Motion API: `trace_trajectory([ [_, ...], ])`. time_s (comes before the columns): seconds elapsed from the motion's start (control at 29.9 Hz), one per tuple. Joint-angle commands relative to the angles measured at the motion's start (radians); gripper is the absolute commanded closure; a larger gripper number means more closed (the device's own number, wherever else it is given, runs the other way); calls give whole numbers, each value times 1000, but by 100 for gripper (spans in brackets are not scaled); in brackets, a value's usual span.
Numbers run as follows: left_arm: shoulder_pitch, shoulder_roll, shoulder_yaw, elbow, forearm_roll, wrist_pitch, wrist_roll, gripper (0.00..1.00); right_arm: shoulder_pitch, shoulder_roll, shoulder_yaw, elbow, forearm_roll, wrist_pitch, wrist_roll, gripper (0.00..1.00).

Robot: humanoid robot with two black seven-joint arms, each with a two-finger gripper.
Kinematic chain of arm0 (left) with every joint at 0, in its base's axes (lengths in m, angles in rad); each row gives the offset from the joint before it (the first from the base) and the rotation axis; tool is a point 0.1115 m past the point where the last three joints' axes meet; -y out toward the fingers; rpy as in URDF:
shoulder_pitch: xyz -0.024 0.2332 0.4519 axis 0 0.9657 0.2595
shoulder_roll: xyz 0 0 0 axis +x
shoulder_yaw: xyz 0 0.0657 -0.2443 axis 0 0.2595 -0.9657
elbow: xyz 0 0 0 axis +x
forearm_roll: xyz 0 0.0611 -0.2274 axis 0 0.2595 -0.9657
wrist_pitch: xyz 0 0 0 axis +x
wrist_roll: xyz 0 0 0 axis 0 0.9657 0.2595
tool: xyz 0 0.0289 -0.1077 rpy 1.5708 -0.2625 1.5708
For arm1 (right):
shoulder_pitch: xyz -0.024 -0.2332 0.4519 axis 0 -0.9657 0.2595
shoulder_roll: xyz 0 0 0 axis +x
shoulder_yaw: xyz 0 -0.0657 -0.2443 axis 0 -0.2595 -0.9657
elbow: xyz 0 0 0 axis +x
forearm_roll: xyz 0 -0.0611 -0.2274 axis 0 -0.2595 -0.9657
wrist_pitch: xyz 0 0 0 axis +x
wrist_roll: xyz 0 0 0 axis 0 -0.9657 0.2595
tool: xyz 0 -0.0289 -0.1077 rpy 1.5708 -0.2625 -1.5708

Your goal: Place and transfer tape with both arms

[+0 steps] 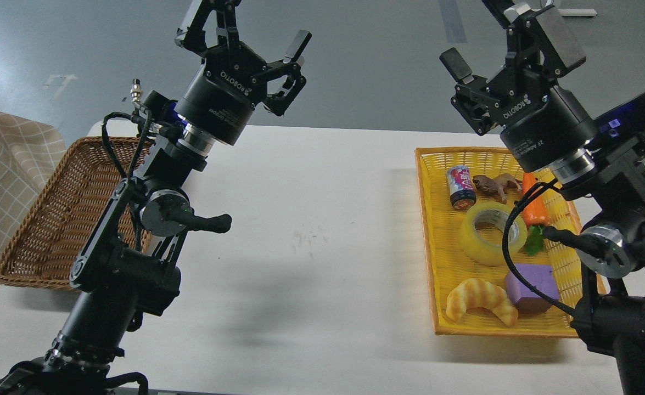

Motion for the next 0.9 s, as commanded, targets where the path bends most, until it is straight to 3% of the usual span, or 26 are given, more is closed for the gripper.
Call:
trace_trajectory([
  [0.0,-2,-1,1,-4,0,-1,-4,2,0,0,0,0,0,0,0,1],
  [0.87,-2,-1,4,-1,-3,-1,-9,2,0,0,0,-7,-1,0,5,1],
])
